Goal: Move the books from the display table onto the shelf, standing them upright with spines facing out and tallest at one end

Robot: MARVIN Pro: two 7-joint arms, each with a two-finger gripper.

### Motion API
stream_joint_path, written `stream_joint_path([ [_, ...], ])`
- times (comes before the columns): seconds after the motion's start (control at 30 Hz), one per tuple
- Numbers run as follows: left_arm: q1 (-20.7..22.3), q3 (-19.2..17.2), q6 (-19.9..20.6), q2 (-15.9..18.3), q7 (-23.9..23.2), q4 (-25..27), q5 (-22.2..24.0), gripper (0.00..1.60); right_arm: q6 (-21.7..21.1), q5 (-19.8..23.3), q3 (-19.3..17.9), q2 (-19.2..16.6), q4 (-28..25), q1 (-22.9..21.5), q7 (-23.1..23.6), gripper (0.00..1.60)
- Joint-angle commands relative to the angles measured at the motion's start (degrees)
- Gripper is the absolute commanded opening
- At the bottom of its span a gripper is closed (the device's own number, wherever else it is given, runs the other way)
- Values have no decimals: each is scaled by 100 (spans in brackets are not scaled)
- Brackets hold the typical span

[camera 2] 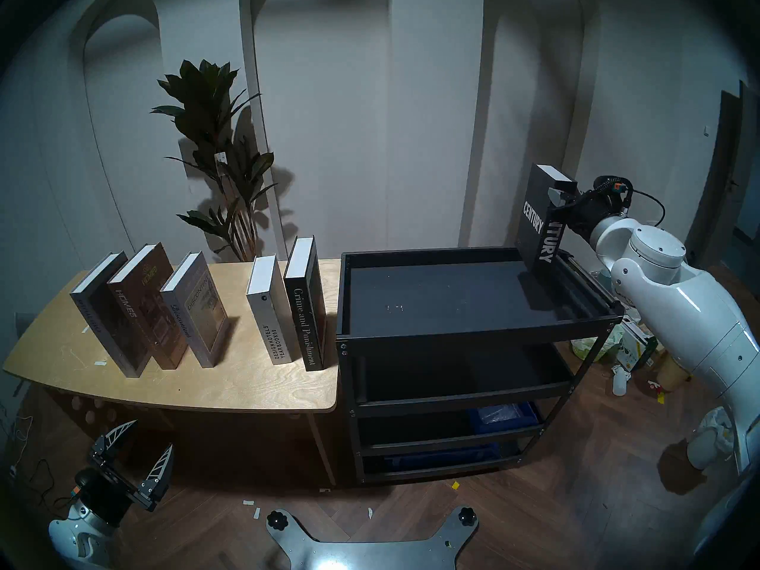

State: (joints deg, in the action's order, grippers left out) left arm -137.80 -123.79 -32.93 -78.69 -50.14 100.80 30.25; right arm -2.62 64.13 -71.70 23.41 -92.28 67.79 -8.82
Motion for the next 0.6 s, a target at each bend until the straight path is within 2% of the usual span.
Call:
stream_joint_path([
  [0.0,0,1,-1,19,-16,82,-1,160,129,-155,-67,21,539,-461,514,0],
  [0.17,-3,3,0,23,-13,84,0,160,371,-374,-11,186,853,-600,769,0],
  [0.33,-7,4,2,24,-10,88,0,160,724,-378,-64,110,942,-334,1087,0],
  [0.57,-10,5,3,26,-6,91,-1,160,991,-210,-114,59,1099,8,1418,0],
])
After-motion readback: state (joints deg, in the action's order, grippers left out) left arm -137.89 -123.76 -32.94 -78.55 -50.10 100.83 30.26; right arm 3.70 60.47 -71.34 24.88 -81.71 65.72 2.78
